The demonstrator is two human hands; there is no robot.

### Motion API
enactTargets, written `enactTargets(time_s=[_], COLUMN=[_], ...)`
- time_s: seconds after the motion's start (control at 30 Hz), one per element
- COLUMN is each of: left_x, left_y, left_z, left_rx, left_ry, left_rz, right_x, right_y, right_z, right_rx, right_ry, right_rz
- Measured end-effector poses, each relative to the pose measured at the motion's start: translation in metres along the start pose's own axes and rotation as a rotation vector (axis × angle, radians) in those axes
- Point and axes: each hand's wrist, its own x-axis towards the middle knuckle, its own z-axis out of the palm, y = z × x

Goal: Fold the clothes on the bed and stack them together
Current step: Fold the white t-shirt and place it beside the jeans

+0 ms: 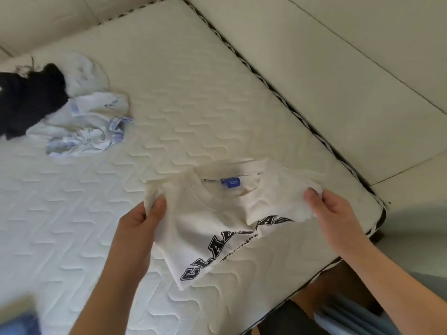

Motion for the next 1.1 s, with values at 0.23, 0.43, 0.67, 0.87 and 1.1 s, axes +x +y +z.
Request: enactTargets(time_s=[0.23,0.43,0.67,0.87,1.1], left_x=[-0.089,-0.143,-0.185,-0.224,-0.279], left_y=[0.043,0.056,0.046,0.037,0.023], left_z=[-0.045,-0.084,-0.090,-0.059,-0.045], left_rx=[-0.052,-0.090,-0.145,-0.248,-0.322], left_ry=[0.018,0.071,0.204,0.341,0.588], left_rz=[0.023,0.064,0.063,0.030,-0.034], right_x=[-0.053,-0.089,-0.098,-0.088,-0.085], right_y=[-0.088,-0.116,-0.117,-0.115,-0.121], right_z=[0.008,0.014,0.014,0.015,0.045], right_rx=[-0.001,0.013,0.047,0.042,0.009], right_ry=[-0.095,-0.129,-0.259,-0.342,-0.540], right_rz=[-0.131,-0.193,-0.219,-0.284,-0.345])
